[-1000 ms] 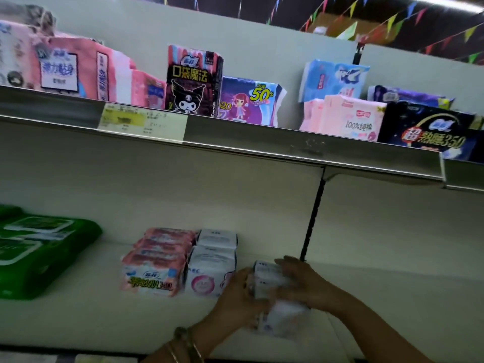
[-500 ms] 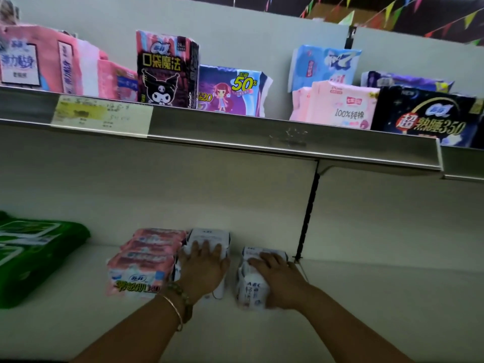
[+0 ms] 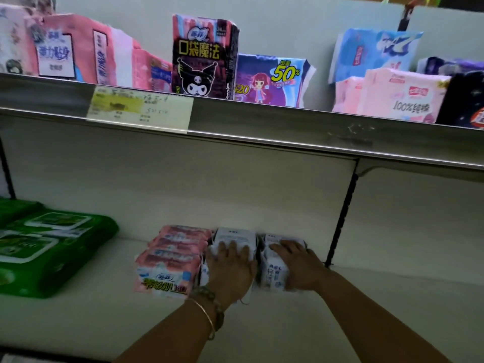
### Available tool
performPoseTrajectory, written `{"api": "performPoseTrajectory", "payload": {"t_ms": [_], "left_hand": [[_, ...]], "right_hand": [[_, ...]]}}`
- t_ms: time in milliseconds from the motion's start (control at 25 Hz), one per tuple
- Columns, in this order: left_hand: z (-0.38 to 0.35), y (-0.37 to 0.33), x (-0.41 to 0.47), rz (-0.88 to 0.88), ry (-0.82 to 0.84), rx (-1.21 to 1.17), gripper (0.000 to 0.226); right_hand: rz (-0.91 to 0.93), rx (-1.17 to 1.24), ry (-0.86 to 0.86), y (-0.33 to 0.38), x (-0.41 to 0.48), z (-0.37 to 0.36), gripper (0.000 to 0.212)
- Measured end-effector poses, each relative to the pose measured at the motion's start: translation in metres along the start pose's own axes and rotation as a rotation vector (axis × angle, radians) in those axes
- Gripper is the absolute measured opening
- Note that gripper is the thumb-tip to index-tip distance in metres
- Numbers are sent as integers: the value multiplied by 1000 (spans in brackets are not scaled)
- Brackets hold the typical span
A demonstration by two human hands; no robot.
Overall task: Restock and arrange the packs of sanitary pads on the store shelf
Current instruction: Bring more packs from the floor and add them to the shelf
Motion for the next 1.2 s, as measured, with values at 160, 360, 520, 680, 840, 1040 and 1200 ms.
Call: {"api": "performPoseTrajectory", "payload": {"t_ms": [160,360,520,680,840,1040,1200], "left_hand": [[-12,4,9,-60,-38,-60,100],[-6,3,8,-51,-26,-16,71],[-4,-1,5,-61,-38,14,55],[-4,1,6,-61,-24,-24,54],[-5,3,6,-74,-20,-65,65],[3,5,-3,-74,-152,-156,61],[11,-19,-47,-218,-332,-141,50]], "right_hand": [[-1,6,12,-2,8,-2,105],[-12,11,9,-2,11,-3,107],[-24,14,21,-1,10,0,107],[-33,-23,49,1,7,2,110],[-73,74,9,9,-6,11,105],[-74,254,-178,22,-35,25,72],[-19,408,-245,28,-73,34,57]]}}
Point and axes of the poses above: each hand's wrist, its own x-axis towards the middle knuckle, its own z-axis out of the back of the hand, y = z × x, the point moved 1 cm from there along x, towards the middle knuckle, and after that the axes turned 4 degrees about -x, right-handed, at the moved point
